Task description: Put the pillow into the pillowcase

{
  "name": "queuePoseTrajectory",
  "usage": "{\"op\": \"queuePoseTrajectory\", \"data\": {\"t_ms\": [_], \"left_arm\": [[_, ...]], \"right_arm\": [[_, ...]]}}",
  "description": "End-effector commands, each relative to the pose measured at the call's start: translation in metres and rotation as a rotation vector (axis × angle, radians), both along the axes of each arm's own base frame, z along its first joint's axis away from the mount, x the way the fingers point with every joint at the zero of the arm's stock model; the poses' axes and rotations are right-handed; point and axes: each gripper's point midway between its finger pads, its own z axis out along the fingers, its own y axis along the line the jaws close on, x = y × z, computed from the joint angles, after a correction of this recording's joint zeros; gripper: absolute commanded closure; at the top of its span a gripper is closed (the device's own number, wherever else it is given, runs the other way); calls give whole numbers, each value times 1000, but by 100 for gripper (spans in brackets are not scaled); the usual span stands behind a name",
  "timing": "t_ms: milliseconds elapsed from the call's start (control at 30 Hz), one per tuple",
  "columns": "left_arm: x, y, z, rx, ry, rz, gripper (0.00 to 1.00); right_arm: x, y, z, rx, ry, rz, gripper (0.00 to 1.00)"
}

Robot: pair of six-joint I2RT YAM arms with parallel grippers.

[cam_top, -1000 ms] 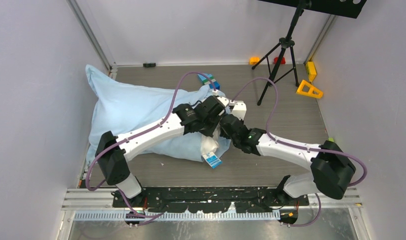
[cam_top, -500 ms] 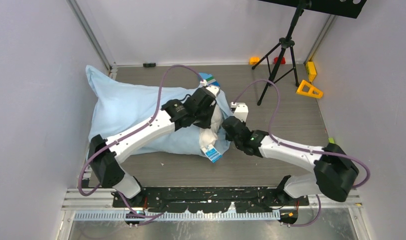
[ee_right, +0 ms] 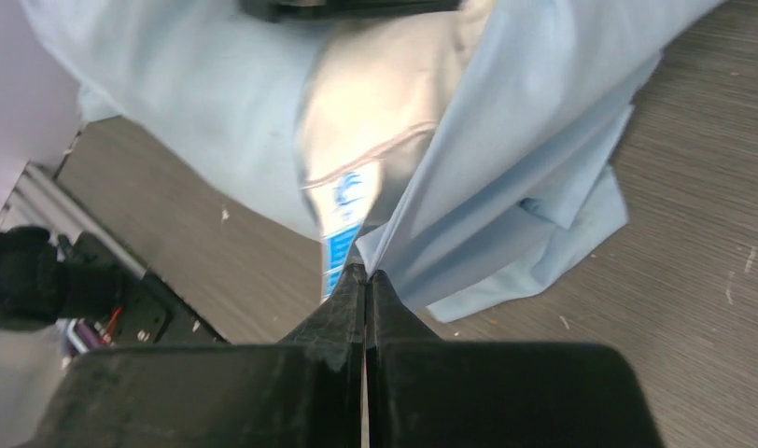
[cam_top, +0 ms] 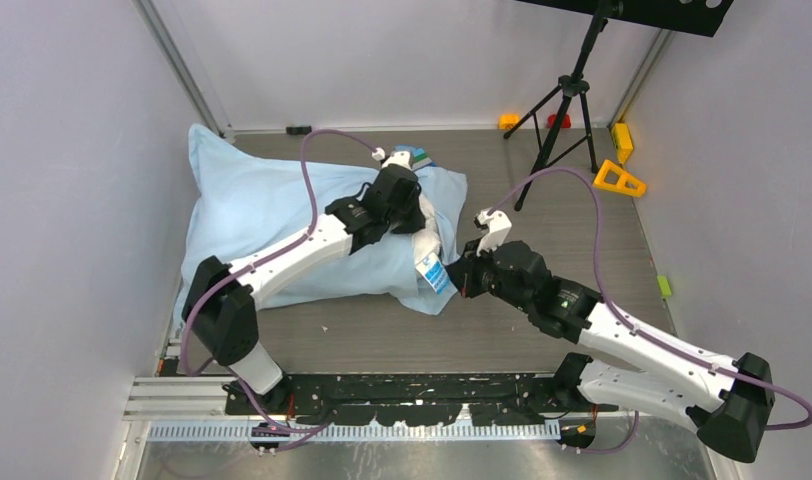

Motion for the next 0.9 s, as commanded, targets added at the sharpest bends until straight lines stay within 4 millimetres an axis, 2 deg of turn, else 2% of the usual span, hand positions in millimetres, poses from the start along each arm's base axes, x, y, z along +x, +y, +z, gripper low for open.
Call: {"op": "queuePoseTrajectory", "data": {"t_ms": [0,100,233,433,533,633,733,767,800,867], "left_arm": [[67,5,28,-85,-180,207,100],[68,4,0,-36,-140,202,100],[51,7,-48,22,-69,181,100],[11,12,-109,143,10,155,100],[-4,13,-130,187,44,143,100],[-13,17,-140,235,63,130,100],[-22,18,-133,250,82,99,100],[-24,18,-126,239,79,90,95],[-27,19,-115,225,74,77,86],[-33,19,-89,189,52,45,67]], "right_arm": [[-50,24,31,67,37,289,100],[-53,29,58,141,4,314,99],[-44,32,94,188,-44,282,100],[-12,39,147,276,-49,207,100],[5,37,180,355,-51,172,100],[15,36,203,395,-62,164,100],[19,36,216,402,-73,147,100],[23,35,213,385,-65,130,99],[26,33,205,360,-49,106,99],[30,32,178,312,-8,83,100]]}}
